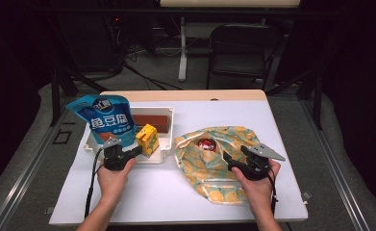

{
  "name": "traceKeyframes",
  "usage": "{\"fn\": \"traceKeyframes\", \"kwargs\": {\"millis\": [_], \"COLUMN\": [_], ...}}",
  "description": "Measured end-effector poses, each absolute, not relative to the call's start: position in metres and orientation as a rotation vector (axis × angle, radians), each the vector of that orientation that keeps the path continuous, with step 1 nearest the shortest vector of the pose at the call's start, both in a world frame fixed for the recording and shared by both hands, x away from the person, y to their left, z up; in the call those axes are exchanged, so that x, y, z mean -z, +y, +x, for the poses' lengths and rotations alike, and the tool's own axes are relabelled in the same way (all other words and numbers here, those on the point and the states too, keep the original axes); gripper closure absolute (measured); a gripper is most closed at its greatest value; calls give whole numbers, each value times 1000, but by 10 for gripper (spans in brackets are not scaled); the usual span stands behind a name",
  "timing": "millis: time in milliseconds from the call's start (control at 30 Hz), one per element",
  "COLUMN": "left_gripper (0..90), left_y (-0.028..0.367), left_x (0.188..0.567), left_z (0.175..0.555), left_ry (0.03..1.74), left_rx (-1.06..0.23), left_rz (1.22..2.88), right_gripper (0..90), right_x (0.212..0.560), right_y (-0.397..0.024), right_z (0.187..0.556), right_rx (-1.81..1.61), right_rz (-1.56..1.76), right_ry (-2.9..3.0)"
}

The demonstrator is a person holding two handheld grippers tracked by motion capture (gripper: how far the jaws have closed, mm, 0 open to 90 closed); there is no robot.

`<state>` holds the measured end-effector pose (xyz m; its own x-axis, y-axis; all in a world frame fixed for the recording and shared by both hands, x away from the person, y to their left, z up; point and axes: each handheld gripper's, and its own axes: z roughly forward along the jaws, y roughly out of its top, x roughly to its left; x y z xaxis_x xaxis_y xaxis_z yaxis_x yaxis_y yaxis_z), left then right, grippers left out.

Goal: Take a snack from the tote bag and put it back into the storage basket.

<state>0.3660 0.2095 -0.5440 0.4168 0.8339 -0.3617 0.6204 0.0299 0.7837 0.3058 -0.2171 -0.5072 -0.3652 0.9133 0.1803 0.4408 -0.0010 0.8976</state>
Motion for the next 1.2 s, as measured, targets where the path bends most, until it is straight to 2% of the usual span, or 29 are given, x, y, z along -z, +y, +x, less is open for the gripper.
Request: {"fn": "traceKeyframes", "kwargs": {"millis": [500,733,867,1200], "left_gripper": [900,900,890,900], "left_y": [203,210,198,181], "left_x": [540,537,538,538], "left_z": [403,389,377,402], "left_ry": [1345,1326,1247,1318], "left_rx": [-298,-280,-264,-252], "left_rz": [1670,1671,1748,1724], "right_gripper": [266,266,267,267], "right_x": [510,510,510,509], "right_y": [-218,-219,-220,-219], "right_z": [307,307,308,307], "right_rx": [-1345,-1332,-1332,-1334], "right_rz": [1409,1410,1412,1406], "right_ry": [1809,1814,1813,1814]}}
